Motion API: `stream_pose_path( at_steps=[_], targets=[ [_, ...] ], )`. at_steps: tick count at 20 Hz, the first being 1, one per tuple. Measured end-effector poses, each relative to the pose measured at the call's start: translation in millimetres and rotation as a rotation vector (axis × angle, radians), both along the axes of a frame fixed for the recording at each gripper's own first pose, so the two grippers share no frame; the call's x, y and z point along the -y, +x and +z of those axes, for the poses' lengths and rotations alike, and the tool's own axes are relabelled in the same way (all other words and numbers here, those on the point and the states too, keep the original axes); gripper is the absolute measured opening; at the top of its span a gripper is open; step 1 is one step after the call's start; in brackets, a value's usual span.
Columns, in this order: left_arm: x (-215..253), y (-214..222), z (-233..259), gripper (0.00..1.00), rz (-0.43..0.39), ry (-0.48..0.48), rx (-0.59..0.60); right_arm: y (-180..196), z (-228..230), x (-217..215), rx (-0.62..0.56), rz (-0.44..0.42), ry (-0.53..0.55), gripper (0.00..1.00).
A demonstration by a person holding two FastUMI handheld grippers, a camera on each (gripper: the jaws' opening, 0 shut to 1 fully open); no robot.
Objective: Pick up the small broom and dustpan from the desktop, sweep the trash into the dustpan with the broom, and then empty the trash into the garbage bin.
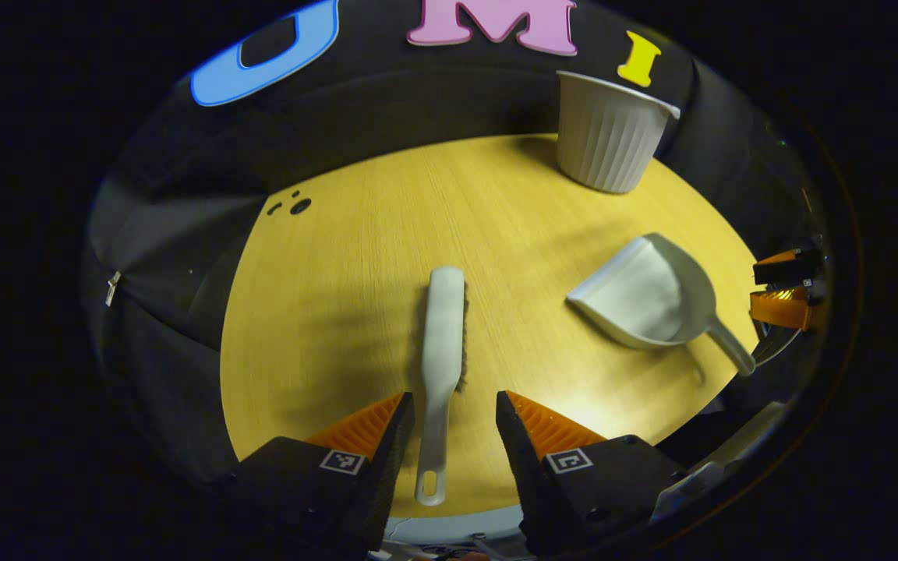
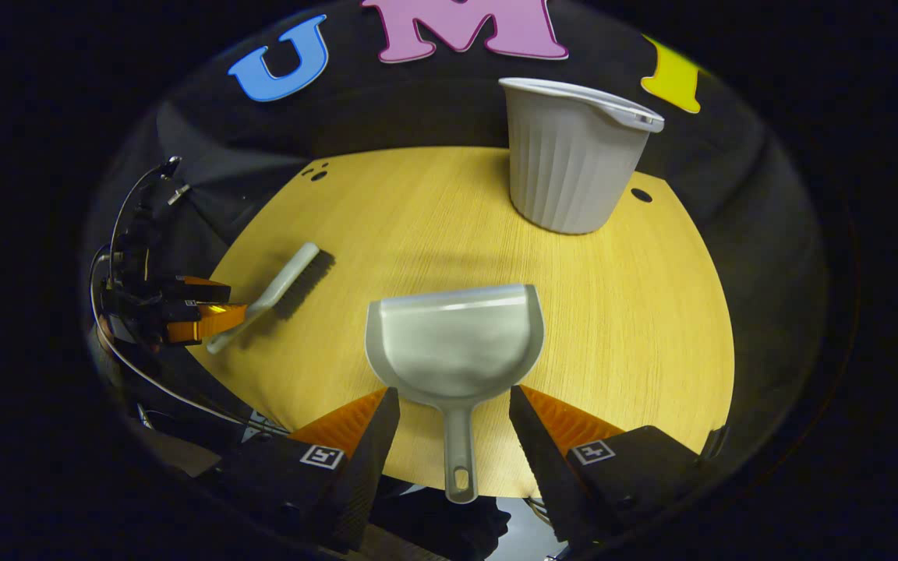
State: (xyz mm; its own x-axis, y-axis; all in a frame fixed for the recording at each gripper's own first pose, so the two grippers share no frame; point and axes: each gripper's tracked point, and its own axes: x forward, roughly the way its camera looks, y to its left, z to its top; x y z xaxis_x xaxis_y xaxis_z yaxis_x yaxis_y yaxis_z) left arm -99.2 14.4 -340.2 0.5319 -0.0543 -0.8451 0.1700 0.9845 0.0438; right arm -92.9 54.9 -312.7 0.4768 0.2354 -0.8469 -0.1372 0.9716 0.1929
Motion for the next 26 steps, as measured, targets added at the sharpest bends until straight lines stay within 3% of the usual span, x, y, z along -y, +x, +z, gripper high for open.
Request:
stream_pose_path(
  at_steps=[7,13,18,26],
  targets=[
    [11,52,125,0.69,0.038,-0.084,0.407,57,107,18,0.333,-0.066,0.029,0.93],
    [23,75,227,0.7,0.071,-0.164,0.699,90,192,32,0.616,-0.013,-0.067,0.94],
    [31,76,264,0.69,0.08,-0.154,0.801,97,225,20,0.684,0.013,-0.024,0.95],
    [46,70,268,0.7,0.106,-0.123,0.794,108,221,30,0.718,0.027,0.022,0.95]
  ],
)
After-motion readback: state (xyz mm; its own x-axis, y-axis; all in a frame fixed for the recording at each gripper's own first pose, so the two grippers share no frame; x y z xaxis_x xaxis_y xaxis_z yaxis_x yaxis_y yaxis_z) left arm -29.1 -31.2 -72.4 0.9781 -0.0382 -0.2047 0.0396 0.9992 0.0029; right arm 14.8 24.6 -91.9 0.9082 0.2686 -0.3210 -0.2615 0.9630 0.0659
